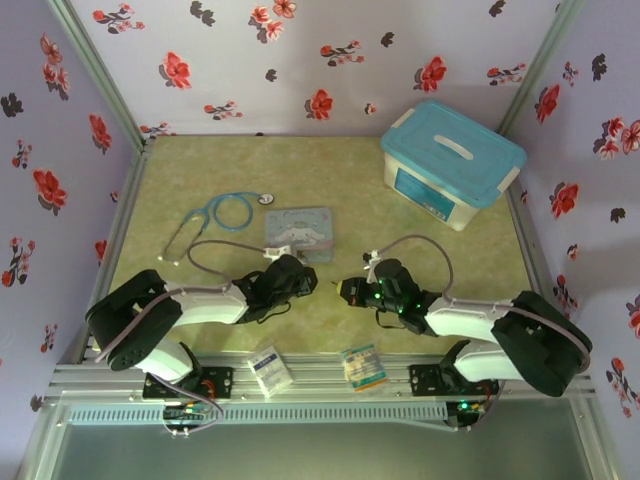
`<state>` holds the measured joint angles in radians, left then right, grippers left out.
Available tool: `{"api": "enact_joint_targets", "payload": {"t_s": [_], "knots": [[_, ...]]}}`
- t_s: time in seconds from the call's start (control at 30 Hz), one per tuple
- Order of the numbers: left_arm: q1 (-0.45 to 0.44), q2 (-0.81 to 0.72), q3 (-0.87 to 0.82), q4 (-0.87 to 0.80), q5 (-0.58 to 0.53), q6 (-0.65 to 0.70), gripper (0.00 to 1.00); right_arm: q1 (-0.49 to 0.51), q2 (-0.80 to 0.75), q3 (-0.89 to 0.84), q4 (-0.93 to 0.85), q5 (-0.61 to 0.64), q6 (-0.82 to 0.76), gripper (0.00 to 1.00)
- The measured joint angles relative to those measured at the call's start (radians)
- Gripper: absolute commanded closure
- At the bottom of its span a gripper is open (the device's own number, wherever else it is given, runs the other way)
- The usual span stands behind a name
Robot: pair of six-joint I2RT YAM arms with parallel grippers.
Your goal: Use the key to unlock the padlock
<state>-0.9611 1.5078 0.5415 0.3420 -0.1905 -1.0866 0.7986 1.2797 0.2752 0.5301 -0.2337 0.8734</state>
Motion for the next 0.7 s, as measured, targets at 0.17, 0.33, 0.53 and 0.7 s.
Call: {"api": "enact_joint_targets", "payload": {"t_s": [0.17, 0.33, 0.53, 0.7], "knots": [[0.0, 0.0, -0.019, 0.06, 0.019, -0.082, 0.92, 0.037, -0.003, -0.068, 0.075, 0.077, 0.009, 1.0], [-0.001, 0.0, -0.019, 0.11, 0.024, -0.145, 0.92, 0.108, -0.039, -0.08, 0.106, 0.203, -0.003, 1.0], [-0.011, 0.018, -0.019, 0.177, 0.021, -0.209, 0.96, 0.144, -0.015, -0.175, 0.267, 0.346, -0.009, 1.0], [-0.024, 0.021, -0.019, 0.244, 0.002, -0.248, 0.96, 0.171, 0.037, -0.187, 0.346, 0.421, -0.019, 1.0]]}}
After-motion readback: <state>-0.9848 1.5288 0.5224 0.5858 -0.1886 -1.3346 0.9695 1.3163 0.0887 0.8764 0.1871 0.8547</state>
